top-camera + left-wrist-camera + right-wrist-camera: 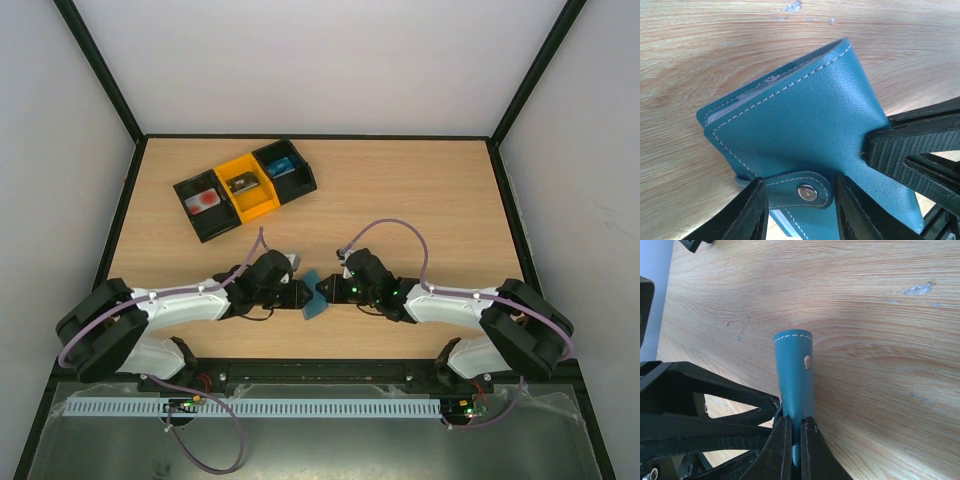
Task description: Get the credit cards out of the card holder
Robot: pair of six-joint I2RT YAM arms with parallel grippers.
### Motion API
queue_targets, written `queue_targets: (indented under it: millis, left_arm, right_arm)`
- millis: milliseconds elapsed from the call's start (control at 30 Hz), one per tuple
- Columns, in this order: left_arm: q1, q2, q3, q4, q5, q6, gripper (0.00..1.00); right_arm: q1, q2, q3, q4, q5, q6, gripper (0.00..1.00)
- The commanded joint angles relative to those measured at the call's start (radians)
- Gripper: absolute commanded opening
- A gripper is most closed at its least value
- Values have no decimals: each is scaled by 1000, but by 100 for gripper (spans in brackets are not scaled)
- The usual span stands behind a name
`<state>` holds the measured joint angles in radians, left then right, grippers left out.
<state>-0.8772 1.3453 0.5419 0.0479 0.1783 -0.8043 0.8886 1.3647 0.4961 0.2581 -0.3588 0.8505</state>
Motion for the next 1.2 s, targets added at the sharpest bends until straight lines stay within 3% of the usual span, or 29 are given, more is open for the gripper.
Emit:
queue_targets:
  millis: [0, 133, 300, 467, 800, 1167]
  left_arm:
    - [-6, 29, 22, 15, -13, 32, 39]
    - [-6, 26, 24, -22, -68, 38, 37]
    - [-6, 9, 18, -61, -117, 51, 25]
    - [-6, 16, 20, -58, -83, 70, 3]
    - [-5, -48, -18, -57, -66, 64, 3]
    - [-6, -172, -57, -174, -163, 34, 3]
  right_arm:
    - [-3, -15, 10, 53, -9, 8, 2]
    - [-3, -13, 3, 57, -8, 6, 2]
    - [-2, -12, -2, 58, 0, 8, 2]
    - [-4, -17, -14, 74, -15, 19, 2]
    - [-3, -19, -47, 70, -3, 23, 2]
    - [-3, -41, -95, 31, 128, 14, 2]
